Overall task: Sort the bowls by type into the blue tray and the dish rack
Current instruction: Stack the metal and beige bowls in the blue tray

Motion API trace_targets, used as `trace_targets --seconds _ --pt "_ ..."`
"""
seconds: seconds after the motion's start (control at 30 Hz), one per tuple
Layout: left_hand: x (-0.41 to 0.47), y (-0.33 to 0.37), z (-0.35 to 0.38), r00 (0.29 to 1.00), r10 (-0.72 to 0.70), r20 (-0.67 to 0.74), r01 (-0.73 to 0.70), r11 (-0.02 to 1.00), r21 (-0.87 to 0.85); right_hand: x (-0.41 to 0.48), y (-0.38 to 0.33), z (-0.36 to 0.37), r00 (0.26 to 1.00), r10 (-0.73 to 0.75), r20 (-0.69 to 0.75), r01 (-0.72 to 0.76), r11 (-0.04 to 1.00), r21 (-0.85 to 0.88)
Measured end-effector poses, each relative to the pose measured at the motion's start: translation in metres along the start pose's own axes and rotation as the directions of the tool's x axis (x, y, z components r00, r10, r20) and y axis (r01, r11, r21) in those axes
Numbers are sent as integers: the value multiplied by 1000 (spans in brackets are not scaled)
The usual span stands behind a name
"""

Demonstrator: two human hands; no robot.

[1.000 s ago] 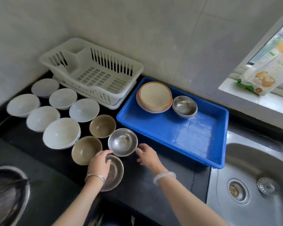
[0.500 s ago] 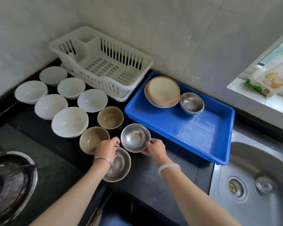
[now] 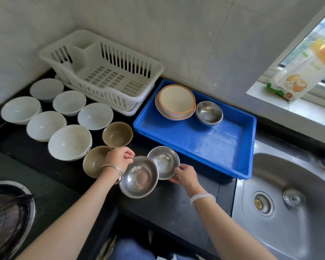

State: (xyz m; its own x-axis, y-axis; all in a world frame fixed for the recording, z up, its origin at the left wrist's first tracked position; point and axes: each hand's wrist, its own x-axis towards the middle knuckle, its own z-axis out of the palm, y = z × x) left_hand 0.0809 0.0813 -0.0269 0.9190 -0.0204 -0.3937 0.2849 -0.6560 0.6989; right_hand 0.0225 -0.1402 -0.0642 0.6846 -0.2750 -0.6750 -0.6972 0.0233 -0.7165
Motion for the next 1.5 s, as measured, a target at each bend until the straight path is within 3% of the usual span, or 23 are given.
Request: trace_targets --seconds 0.4,0.97,1.07,1.2,1.3,1.5 --pt "25 29 32 998 -62 10 63 994 -87 2 6 -10 995 43 90 -49 997 63" --pt "24 28 64 997 -63 -54 61 997 -39 1 -4 -17 998 3 56 -5 999 36" --pt "27 19 65 979 -195 53 201 961 -190 3 -3 -16 998 2 68 -3 1000 18" --pt "23 17 69 898 -355 260 437 784 -440 5 -4 -14 997 -5 77 5 1000 -2" --pt "21 22 68 901 -335 276 431 768 -474 5 -8 -15 998 -27 61 27 1000 -4" --pt "25 48 46 918 -254 304 367 834 -413 7 -30 -26 997 -71 4 71 996 -58"
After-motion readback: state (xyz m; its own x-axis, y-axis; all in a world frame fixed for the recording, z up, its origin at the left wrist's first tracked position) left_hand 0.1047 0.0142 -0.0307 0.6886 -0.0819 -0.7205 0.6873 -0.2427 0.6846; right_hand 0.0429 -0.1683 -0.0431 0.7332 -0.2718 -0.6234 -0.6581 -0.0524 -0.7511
